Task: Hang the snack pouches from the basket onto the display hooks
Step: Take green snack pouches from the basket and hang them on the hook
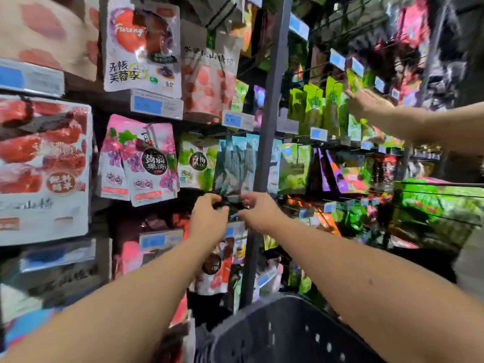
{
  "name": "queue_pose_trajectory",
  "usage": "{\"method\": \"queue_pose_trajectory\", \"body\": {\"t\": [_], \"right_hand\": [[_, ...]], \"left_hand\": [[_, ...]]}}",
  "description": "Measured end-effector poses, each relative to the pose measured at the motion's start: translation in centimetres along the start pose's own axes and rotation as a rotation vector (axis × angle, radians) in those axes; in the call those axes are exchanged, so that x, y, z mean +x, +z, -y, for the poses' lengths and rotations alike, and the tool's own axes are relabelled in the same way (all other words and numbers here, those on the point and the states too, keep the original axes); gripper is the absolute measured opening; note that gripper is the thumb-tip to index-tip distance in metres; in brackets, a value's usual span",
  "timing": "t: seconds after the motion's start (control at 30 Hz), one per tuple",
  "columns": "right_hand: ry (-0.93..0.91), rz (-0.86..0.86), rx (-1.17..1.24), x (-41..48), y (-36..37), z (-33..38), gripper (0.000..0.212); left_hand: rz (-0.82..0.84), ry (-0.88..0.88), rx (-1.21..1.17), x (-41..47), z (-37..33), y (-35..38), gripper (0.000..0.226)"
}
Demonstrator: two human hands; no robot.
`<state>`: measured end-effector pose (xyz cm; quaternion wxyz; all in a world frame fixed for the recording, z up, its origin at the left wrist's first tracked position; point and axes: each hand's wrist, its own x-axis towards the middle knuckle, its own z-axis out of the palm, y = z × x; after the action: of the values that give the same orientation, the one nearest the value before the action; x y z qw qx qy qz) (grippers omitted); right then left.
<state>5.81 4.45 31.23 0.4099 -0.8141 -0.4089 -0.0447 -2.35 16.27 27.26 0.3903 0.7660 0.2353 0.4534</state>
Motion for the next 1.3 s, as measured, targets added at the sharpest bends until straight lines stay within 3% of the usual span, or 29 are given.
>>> {"method": "queue_pose_trajectory", "body": {"t": [0.2,0.47,0.73,1.23,1.3], "right_hand": [[0.171,0.042,-0.007,-12.7,-1.1,-2.8,0.045],[0.426,0.060,0.022,-25.9,-0.2,-6.7,0.047],[0.582,0.056,-0.032,-30.0,0.9,-13.9,0.038],[0.882,0.204,-0.077,-32.0,5.8,-30.4,0.032],[0.920,0.228,-0.071,-32.0,6.3,-31.8,0.036]], "left_hand": [[0.227,-0.044,0.074,-12.6,0.6,-1.1,0.017],[0.510,-0.071,0.166,-22.9,3.1,-1.2,0.025],[0.703,-0.041,0.237,-25.6,5.9,5.0,0.010],[1.318,0.117,0.577,-25.8,11.9,21.7,0.009],[1.422,0.152,0.634,-26.0,12.8,23.1,0.019]]}}
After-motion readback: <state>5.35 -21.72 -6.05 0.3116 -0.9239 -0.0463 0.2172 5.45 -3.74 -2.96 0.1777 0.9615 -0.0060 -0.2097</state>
